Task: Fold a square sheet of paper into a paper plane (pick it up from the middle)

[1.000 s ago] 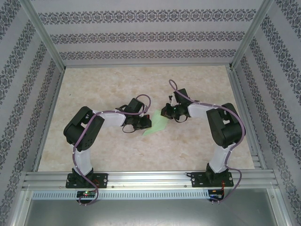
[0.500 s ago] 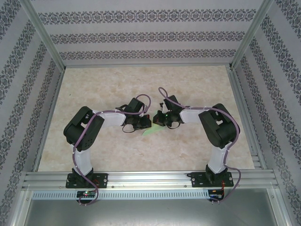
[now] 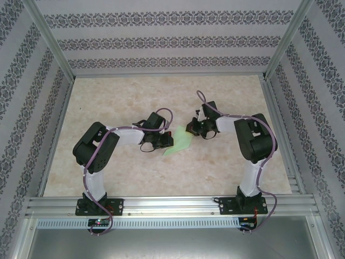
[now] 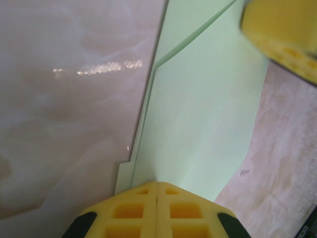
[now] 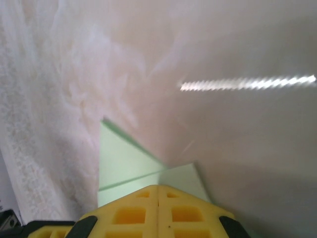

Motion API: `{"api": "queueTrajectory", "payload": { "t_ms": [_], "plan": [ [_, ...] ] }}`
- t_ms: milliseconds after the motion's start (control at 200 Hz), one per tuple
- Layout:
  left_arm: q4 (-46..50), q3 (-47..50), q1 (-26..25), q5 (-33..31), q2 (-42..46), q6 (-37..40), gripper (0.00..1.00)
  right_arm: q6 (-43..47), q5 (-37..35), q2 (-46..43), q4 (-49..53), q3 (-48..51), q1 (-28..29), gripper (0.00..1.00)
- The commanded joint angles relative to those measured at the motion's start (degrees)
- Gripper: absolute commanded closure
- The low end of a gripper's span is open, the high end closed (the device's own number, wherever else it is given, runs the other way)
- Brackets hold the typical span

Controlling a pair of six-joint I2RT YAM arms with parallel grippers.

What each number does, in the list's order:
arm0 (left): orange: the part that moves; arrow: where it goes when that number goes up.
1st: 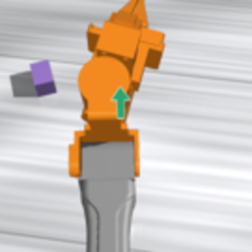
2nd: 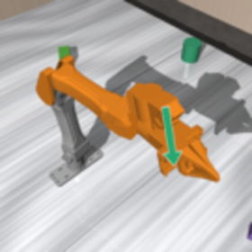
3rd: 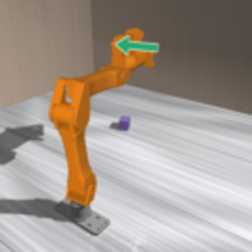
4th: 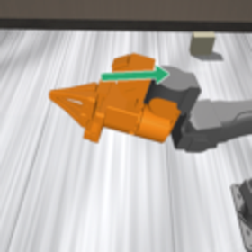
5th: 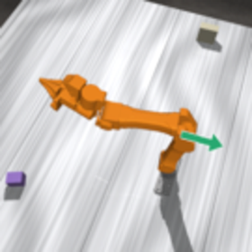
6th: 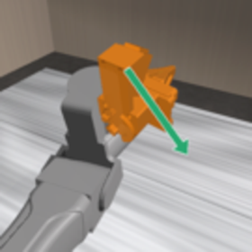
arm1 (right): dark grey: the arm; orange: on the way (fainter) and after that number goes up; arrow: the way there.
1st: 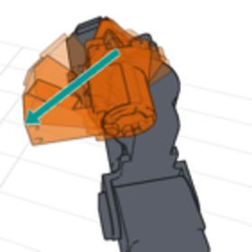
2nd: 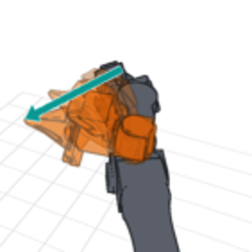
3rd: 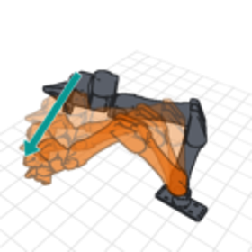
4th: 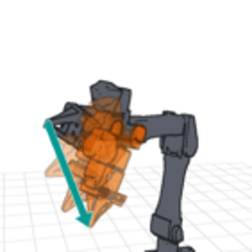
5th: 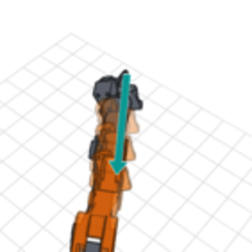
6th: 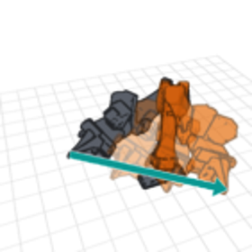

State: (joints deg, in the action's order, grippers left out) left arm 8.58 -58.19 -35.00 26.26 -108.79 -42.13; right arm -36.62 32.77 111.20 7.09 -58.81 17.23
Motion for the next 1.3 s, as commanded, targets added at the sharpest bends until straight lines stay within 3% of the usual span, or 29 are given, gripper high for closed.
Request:
{"api": "queueTrajectory", "payload": {
  "t_ms": [0, 235, 375, 744, 1059, 1294],
  "plan": [
    [10.8, 2.9, 0.2, -5.4, -2.6, 0.9, 1.0, 2.4, -8.0, 0.4, 1.7, -2.0, -2.6, 0.96],
    [10.7, 2.4, 0.2, -5.1, -2.7, 0.9, 1.0, 1.2, -8.7, -9.5, 2.5, 0.0, -0.7, 0.96],
    [10.3, 2.0, 0.1, -4.9, -2.5, 1.1, 1.0, -1.5, -7.8, -11.4, 0.9, 3.2, 3.8, 0.96],
    [9.3, 1.4, 0.1, -4.1, -2.3, 1.7, 1.0, -8.4, -3.5, -4.4, -7.9, 5.8, 10.4, 0.96],
    [6.3, -0.6, 0.1, 1.3, 0.9, 4.1, 1.0, -5.8, -6.6, -0.8, -1.2, 4.8, 10.5, 0.96],
    [3.5, -2.3, -0.1, 6.9, 4.8, 3.7, 0.83, -4.8, -7.9, 0.4, 1.3, 4.5, 10.4, 0.96]
  ]
}}
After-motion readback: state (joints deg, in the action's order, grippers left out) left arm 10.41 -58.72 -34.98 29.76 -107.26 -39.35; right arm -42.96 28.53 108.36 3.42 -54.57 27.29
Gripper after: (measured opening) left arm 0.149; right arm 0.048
